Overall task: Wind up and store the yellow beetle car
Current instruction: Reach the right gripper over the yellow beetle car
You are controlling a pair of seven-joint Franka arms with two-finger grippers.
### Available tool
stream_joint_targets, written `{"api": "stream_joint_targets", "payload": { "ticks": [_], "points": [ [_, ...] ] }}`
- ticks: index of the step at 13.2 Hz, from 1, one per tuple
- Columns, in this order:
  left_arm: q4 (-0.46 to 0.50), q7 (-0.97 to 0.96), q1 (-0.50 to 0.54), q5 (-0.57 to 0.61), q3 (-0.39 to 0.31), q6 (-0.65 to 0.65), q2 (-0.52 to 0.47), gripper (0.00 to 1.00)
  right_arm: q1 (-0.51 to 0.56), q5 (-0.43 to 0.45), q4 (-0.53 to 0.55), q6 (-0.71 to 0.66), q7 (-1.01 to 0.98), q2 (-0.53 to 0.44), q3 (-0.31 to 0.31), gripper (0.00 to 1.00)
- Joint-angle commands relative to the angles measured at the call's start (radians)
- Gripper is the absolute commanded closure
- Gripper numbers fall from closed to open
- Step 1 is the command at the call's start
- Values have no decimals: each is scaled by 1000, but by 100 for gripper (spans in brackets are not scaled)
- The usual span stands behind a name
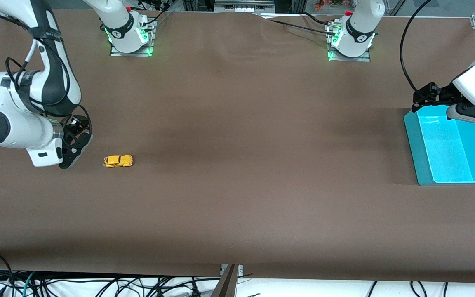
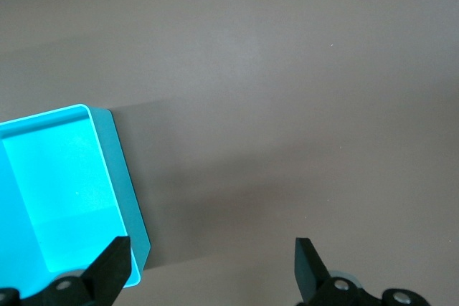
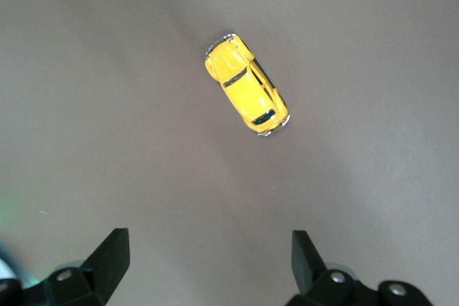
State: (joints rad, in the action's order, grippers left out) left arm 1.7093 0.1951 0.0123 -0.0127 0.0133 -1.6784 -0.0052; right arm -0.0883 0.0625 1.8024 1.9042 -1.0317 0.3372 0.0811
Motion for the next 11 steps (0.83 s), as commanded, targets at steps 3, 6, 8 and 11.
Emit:
{"api": "stream_joint_targets", "payload": {
  "ticks": [3,6,8,11],
  "points": [
    [-19,-6,-8,8,-3,16,7,0,8,7,159,227,-220,-27,-3,0],
    [-19,-6,-8,8,-3,16,7,0,10,7,273,415,-318,-30,-4,0],
    [-19,-6,-8,8,-3,16,7,0,8,5,320,516,-362,-23,-7,1],
    [-19,-6,-8,8,-3,16,7,0,5,6,351,601,-386,-6,-24,1]
  ]
}}
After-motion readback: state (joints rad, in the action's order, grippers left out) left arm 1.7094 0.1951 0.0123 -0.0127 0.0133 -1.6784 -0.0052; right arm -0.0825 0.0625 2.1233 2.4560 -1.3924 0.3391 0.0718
